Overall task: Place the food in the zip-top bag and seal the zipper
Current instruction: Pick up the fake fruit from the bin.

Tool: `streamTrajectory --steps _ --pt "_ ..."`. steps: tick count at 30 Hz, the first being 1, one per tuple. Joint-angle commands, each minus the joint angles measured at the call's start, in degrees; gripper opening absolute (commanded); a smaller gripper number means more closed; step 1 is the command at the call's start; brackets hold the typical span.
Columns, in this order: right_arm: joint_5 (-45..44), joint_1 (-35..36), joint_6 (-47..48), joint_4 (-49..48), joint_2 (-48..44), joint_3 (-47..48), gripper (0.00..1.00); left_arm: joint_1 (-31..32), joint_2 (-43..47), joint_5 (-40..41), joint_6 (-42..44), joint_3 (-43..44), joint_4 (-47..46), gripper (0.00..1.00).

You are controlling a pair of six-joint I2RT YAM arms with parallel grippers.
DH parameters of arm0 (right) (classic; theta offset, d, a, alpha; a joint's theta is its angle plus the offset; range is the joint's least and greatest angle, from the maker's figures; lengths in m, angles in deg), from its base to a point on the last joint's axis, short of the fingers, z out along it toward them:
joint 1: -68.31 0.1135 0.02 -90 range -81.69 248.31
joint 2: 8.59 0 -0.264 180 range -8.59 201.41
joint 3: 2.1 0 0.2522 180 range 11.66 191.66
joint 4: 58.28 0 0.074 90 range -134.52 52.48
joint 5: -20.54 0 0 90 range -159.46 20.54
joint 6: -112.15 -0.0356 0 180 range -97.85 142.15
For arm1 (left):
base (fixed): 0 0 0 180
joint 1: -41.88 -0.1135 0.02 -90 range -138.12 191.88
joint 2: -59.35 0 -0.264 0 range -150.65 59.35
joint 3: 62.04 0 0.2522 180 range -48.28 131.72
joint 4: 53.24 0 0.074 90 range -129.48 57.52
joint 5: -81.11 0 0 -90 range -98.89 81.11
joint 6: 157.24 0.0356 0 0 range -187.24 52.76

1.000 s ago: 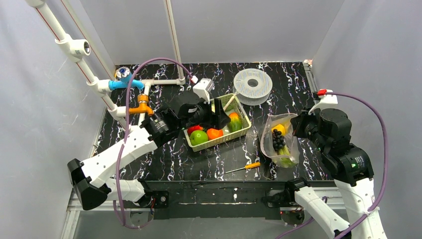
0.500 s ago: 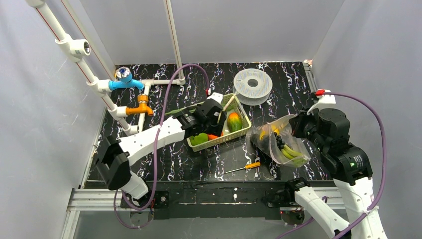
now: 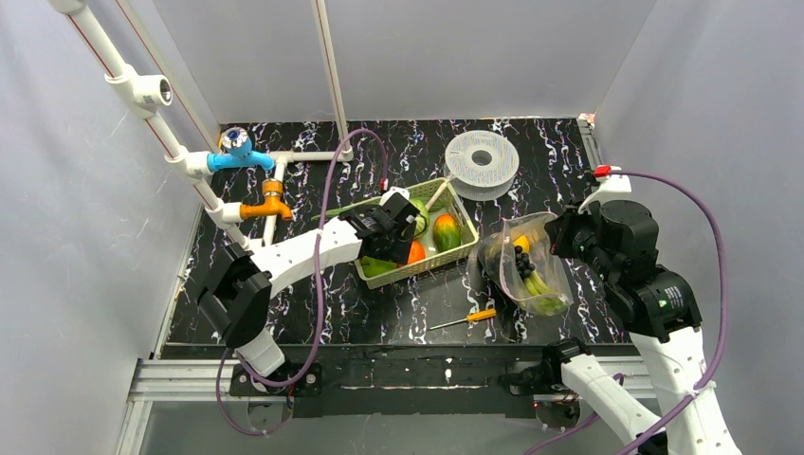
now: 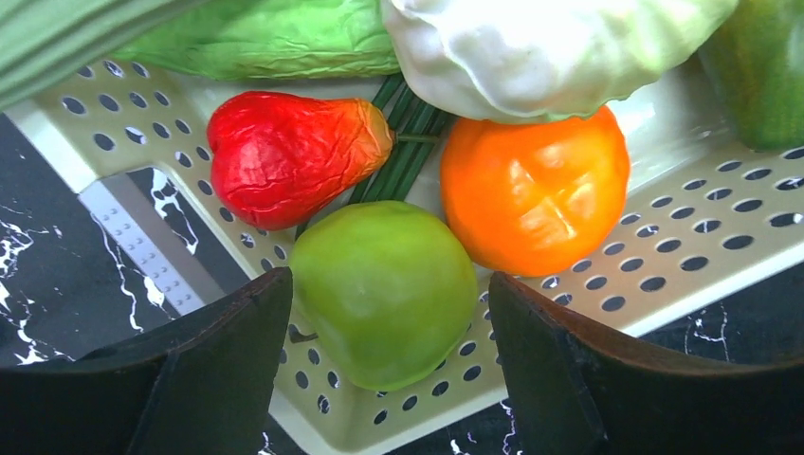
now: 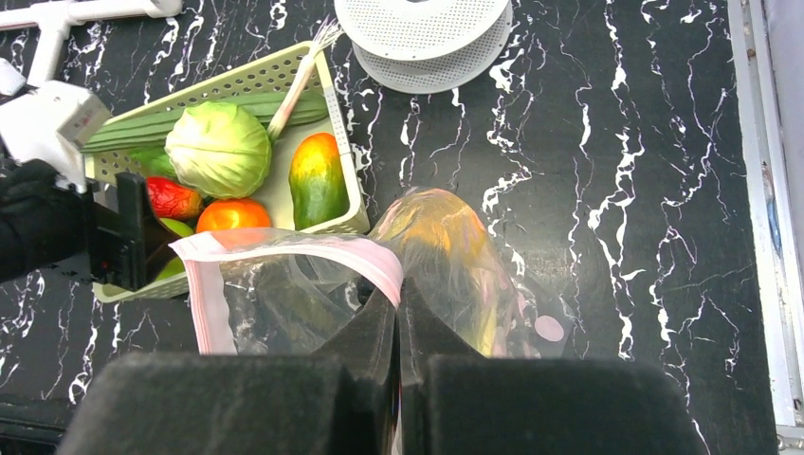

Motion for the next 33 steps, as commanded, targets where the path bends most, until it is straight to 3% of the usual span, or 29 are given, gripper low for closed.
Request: streamTrajectory --steps 1,9,15,28,33 --pt "0.30 -0.10 -0.03 -4.35 0.02 -0.28 0.01 0.18 -1.38 1.10 -2.14 -0.56 1.86 0.75" --pt "0.13 -0.12 -0.05 -4.17 0.02 -0.21 0.01 0.15 -3.79 -1.06 -5.01 -1.41 2.68 0.81" --pt "0.51 -0.11 -0.14 -4.15 0.17 -0.21 0.01 0.14 -5.94 0.11 -3.95 -1.33 3.20 0.79" --pt "0.67 -0.13 -0.32 -4.08 0.14 -0.12 0.01 0.15 1.74 1.03 0.80 1.34 3.52 0.36" --pt "1.03 -0.14 -0.37 -4.36 0.20 -0.29 0.01 0.14 5.81 1.25 1.68 1.86 2.85 0.32"
